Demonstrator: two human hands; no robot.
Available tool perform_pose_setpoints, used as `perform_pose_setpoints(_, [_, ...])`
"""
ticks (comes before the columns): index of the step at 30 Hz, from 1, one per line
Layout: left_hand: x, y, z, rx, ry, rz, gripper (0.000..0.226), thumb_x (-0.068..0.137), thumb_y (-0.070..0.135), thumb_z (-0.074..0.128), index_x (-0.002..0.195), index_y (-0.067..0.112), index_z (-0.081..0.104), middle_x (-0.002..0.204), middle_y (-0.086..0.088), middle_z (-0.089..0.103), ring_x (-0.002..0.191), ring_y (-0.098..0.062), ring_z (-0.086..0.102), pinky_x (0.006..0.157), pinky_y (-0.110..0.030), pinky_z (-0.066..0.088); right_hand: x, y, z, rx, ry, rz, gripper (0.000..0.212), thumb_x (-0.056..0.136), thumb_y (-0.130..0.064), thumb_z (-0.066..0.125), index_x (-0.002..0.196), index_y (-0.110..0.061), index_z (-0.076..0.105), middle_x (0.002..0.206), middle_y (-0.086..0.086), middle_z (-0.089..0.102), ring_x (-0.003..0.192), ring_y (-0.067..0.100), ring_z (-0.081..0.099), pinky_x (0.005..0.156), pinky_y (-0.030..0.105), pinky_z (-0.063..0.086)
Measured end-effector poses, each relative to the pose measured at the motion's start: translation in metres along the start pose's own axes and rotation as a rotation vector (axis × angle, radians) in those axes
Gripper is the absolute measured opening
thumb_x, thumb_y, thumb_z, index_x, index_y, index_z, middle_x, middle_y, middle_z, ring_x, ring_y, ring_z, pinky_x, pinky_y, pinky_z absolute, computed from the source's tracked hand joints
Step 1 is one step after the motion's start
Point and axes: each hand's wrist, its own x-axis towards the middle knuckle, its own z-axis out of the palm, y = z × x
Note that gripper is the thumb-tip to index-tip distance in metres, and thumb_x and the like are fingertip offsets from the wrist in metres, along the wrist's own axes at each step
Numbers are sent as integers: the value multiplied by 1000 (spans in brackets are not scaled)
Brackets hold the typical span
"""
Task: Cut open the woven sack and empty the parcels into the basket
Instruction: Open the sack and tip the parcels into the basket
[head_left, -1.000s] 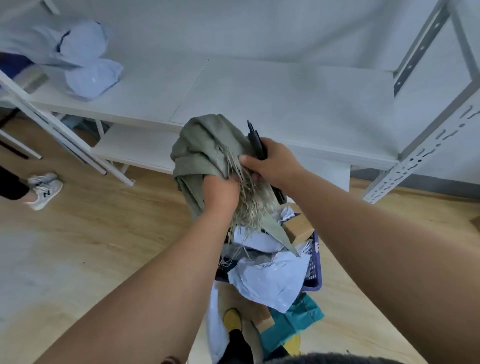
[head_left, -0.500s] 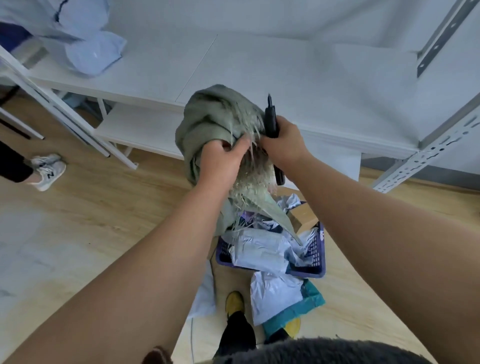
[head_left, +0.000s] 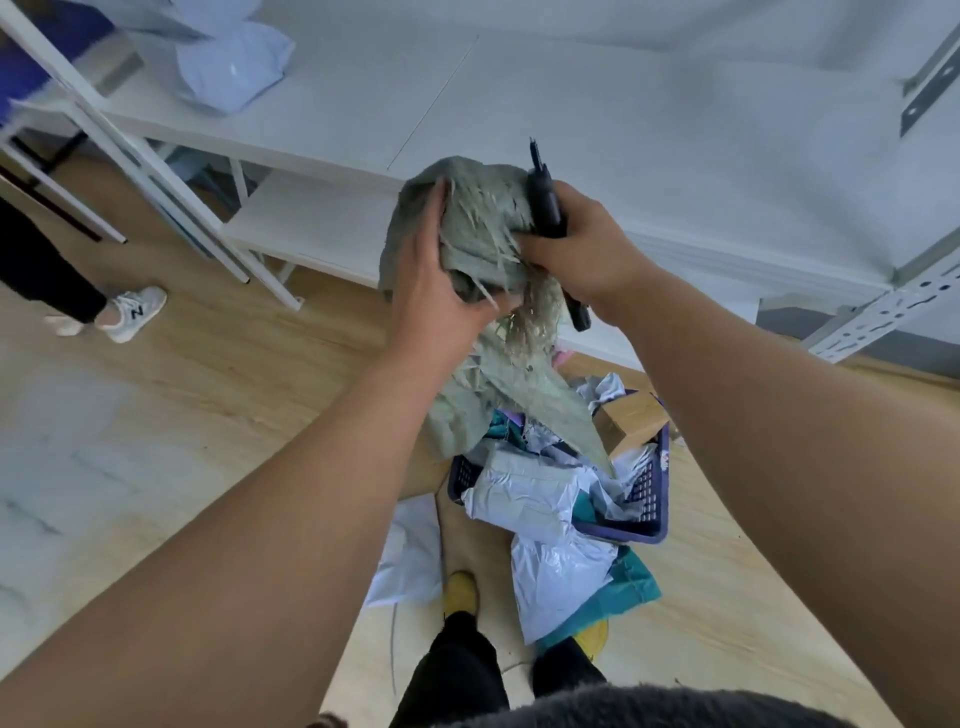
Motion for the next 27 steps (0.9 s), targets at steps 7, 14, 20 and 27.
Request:
perform_pose_setpoints(7, [0,-18,16,-158,96,-103,55,75,12,74,124,20,50,99,23,53,103,-17,60,88,-32,49,-22,17,12,30,-28,134,25,85,-2,64,97,-23,61,85,-6,66,81,14,65,82,34,53])
perform_pose_setpoints(14, [19,-73,-59,40,288,-168,39,83,-5,53,104,28,53,100,10,40,83,2,46,75,-1,32,-30,32,69,183,15,230,45,86,-5,64,125,-26,58,131,0,55,109,24,64,88,33,54])
perform_pose_setpoints(20, [27,-91,-133,-303,422,-112,31,79,4,55,80,34,49,91,12,48,79,-2,50,73,-11,39,-30,19,139,267,-28,259,41,90,-3,58,127,-20,57,121,1,65,99,19,68,88,32,53])
perform_pose_setpoints(27, [34,-102,-189,-563,496,-61,18,68,9,71,68,24,60,91,-8,50,81,-17,56,69,-30,47,-32,12,180,259,20,288,39,91,0,54,126,-16,58,117,4,67,91,19,69,75,24,52])
